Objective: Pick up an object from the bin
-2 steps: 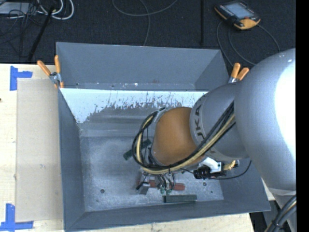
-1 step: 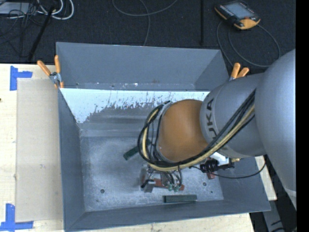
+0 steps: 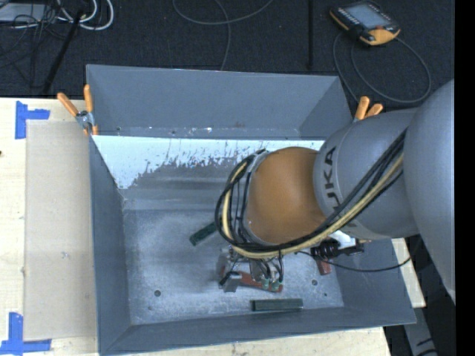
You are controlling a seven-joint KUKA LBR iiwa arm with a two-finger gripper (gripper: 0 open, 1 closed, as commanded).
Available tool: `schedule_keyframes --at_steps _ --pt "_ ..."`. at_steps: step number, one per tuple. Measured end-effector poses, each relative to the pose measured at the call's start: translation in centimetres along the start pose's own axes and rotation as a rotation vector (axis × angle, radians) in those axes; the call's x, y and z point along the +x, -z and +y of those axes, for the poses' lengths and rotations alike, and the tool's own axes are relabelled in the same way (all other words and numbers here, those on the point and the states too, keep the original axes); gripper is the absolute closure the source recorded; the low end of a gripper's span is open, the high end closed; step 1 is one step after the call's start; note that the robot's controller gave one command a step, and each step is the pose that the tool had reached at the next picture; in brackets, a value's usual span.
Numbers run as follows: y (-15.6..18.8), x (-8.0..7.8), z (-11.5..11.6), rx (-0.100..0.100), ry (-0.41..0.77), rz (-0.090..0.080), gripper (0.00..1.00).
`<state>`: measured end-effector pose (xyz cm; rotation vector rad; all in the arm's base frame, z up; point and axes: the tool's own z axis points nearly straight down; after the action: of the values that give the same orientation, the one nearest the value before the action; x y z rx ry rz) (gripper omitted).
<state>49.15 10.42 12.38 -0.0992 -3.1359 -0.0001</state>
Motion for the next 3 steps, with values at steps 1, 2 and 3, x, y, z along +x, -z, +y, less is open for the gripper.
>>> schedule_keyframes --at_steps 1,2,3 --pt "-2.2 -0.4 0.3 0.0 0.239 0.0 0.0" --pt "-2.1 -0.4 0.2 0.0 0.235 -0.001 0.0" --pt "-4.5 -3.6 -7.9 0.0 0.021 -0.003 1.0"
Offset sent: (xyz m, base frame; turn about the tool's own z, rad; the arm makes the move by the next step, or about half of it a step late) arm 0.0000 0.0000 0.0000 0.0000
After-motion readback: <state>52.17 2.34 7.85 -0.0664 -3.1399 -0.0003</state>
